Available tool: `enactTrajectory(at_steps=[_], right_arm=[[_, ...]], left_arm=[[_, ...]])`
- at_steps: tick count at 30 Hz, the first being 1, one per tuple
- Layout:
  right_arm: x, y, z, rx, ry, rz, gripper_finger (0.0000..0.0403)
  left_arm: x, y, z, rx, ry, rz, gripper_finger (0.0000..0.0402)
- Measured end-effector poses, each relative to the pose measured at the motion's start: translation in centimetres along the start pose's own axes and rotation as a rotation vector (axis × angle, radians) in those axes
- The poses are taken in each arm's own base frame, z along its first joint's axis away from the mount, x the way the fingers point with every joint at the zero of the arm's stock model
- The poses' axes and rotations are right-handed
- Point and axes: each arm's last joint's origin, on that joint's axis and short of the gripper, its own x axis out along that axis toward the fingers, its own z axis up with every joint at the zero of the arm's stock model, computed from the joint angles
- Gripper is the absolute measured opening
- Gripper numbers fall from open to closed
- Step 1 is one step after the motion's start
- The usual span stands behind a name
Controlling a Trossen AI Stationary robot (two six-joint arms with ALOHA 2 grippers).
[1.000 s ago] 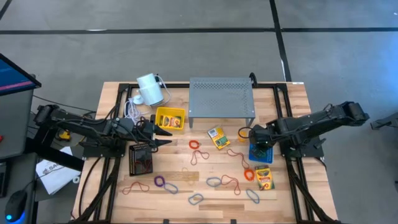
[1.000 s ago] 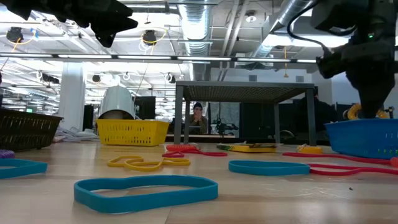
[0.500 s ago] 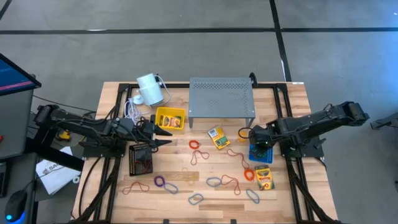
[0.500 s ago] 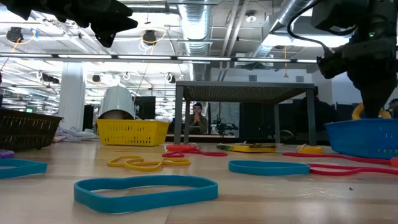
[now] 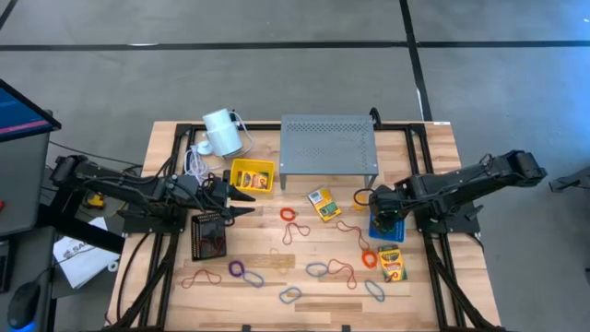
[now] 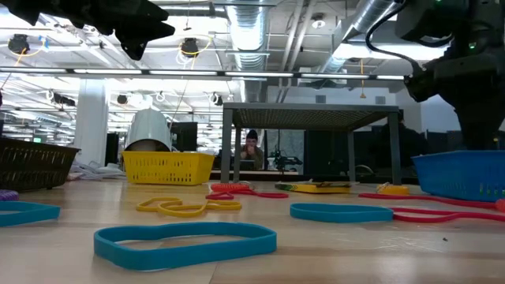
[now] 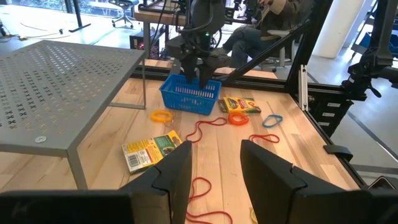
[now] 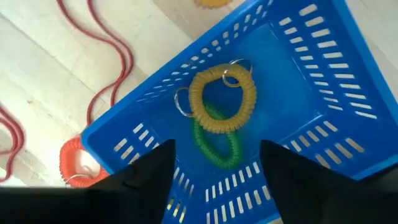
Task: Pick & Place Office Desk Supplies
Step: Put the yellow spring keychain into the blue bin
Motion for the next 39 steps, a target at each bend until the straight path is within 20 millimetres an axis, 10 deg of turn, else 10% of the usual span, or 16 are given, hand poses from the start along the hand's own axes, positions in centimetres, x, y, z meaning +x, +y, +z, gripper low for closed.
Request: enactTrajectory(at_steps=[16, 25, 39], right_arm=[[-5.1, 4.1, 1.9, -0.194, -0.245, 0.123, 0.0157], [-3.0, 7.7, 4.7, -0.487, -0.176, -0.006, 0.0115], [0.3, 7.3, 9.0, -0.458, -0.06, -0.128, 0.0204]], left_arm=[[0.0, 0.0, 0.0, 0.0, 0.0, 0.0, 0.0131], [0.0, 0.0, 0.0, 0.0, 0.0, 0.0, 0.0131], [0.0, 0.0, -0.2, 0.004, 0.022, 0.003, 0.0131]])
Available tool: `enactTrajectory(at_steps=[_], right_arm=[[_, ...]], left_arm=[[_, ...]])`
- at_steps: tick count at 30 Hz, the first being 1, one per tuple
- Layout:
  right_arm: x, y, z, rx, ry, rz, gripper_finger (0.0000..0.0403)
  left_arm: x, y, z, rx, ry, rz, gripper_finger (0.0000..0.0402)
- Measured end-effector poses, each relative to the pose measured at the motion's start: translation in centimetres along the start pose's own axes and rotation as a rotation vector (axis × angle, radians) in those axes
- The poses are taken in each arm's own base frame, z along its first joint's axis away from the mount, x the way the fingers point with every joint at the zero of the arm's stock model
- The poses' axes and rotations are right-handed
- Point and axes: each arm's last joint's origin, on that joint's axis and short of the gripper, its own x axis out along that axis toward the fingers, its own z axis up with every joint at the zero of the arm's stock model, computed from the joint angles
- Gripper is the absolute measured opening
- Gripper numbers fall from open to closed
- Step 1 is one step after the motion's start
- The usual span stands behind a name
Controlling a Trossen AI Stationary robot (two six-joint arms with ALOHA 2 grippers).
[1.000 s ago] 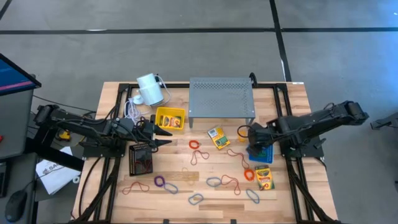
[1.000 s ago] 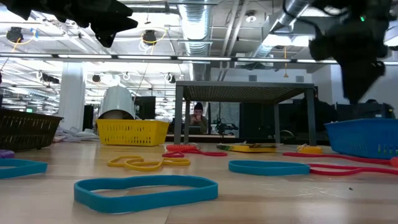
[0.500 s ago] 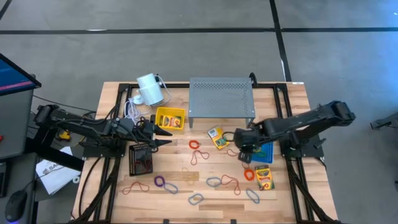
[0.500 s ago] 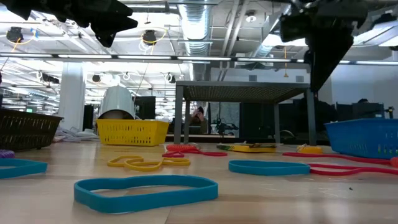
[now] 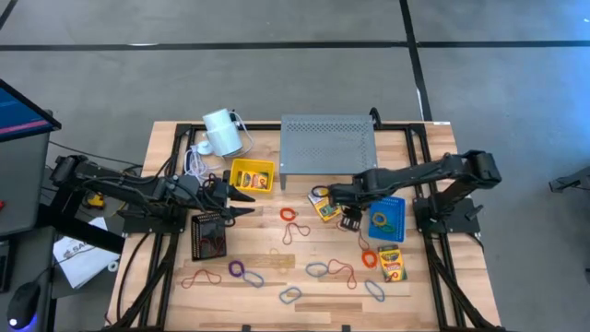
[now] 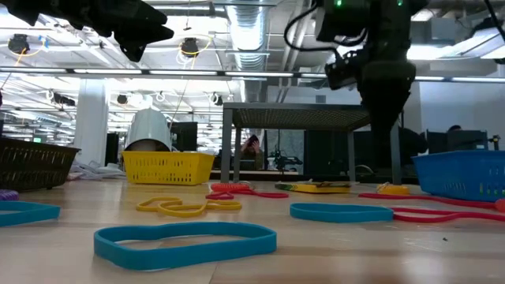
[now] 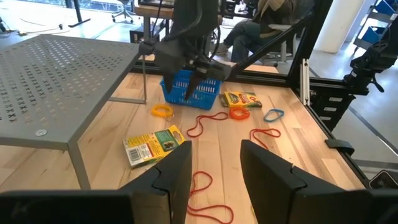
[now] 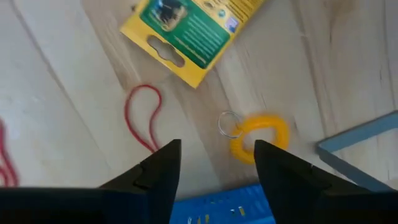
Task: Pick & Place Office Desk Supplies
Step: Put the yellow spring keychain into the blue bin
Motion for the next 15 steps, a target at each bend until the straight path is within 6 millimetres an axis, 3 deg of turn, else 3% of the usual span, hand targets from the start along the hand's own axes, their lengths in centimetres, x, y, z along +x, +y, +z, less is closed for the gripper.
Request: enactTrajectory(at_steps=[10, 15], right_arm=[[2.1, -0.1, 0.4, -0.003, 0.082, -0.034, 0.0193], [2.2, -0.1, 0.5, -0.004, 0.082, -0.034, 0.0182]], left_arm=[[0.0, 0.0, -0.2, 0.003, 0.019, 0.003, 0.0131], [0.0, 0.0, -0.2, 0.004, 0.02, 0.003, 0.0131]])
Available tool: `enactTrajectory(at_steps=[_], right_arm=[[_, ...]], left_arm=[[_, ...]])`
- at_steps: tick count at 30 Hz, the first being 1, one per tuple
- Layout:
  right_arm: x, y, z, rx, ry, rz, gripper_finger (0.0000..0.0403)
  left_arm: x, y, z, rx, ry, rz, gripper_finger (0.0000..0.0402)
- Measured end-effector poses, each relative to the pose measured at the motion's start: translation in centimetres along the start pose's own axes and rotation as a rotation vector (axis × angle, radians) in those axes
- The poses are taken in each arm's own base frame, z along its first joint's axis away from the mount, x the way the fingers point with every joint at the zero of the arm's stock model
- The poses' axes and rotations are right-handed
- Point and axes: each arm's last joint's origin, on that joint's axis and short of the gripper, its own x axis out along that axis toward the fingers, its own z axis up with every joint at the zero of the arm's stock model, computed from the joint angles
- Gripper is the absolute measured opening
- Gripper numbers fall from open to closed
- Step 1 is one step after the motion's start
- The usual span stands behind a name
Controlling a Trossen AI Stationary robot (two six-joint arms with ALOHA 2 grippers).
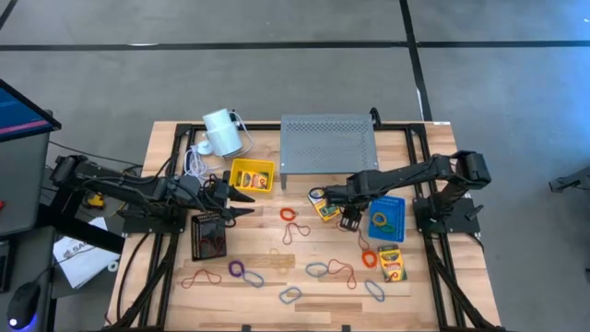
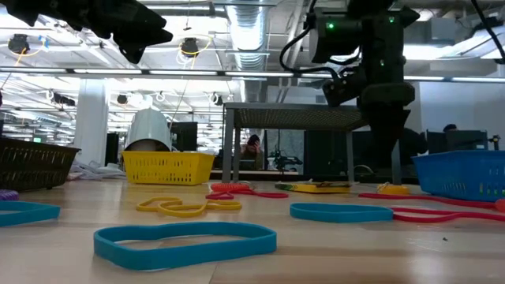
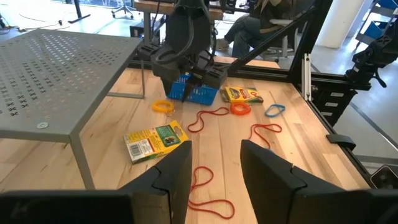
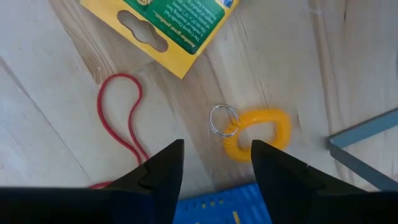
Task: Pick & Place Office Desk Supplies
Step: Put the yellow spring keychain into the blue bin
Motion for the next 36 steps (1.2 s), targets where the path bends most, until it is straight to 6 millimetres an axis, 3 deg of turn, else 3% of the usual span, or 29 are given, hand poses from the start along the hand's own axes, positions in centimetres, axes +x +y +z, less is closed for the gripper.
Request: enactTrajectory(at_steps=[9, 19, 36], right_arm=[[-0.1, -0.1, -0.3, 0.046, 0.017, -0.007, 0.0177], [2.3, 0.1, -2.0, 0.104, 0.067, 0.003, 0.0177], [2.7, -0.7, -1.0, 0.107, 0.016, 0.014, 0.0177]], left_arm=[[0.0, 0.0, 0.0, 0.0, 0.002, 0.0, 0.0131], [0.0, 0.0, 0.0, 0.001, 0.002, 0.0, 0.0131], [0.0, 0.0, 0.0, 0.001, 0.002, 0.0, 0.0131]])
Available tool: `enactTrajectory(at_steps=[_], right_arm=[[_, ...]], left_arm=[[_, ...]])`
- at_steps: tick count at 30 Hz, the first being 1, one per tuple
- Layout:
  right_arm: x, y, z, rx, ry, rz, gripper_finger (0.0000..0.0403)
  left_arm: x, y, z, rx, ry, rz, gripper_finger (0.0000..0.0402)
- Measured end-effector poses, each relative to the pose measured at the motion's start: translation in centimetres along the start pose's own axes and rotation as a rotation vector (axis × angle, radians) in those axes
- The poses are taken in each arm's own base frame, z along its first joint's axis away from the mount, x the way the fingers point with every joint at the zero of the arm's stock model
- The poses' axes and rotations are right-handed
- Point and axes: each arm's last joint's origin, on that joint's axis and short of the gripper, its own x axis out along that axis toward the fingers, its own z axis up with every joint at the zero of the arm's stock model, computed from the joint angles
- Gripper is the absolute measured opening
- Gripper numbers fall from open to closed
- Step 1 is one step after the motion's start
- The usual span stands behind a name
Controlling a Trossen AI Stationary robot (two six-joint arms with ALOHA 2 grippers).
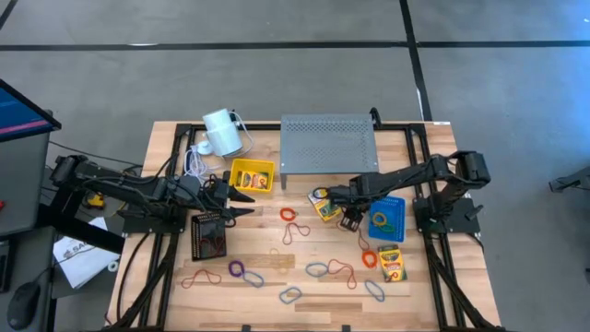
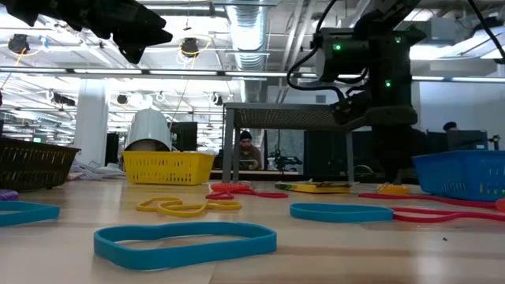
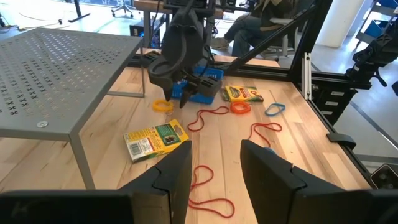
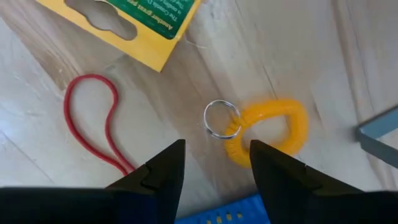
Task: Pick & Place Office Desk Supplies
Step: Put the yellow spring keychain into the blue bin
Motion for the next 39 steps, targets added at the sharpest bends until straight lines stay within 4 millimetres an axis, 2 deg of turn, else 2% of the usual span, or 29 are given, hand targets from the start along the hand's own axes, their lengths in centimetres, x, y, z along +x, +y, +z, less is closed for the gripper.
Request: enactTrajectory(at_steps=[13, 19, 33, 36, 39], right_arm=[[0.2, -1.4, 0.6, 0.038, 0.005, -0.007, 0.0177], [2.0, -2.1, -0.5, 0.06, 0.047, -0.012, 0.0177], [2.9, -2.5, -1.0, 0.064, 0.041, -0.008, 0.0175], [2.9, -2.5, -1.0, 0.066, 0.043, -0.002, 0.0155], [2.9, -2.5, -1.0, 0.066, 0.042, 0.006, 0.0109]], left_arm=[[0.0, 0.0, -0.1, 0.001, 0.006, 0.001, 0.0131], [0.0, 0.0, -0.1, 0.001, 0.008, 0.001, 0.0131], [0.0, 0.0, -0.1, 0.001, 0.007, 0.001, 0.0131], [0.0, 0.0, -0.1, 0.001, 0.007, 0.001, 0.0131], [0.0, 0.0, -0.1, 0.001, 0.007, 0.001, 0.0131]])
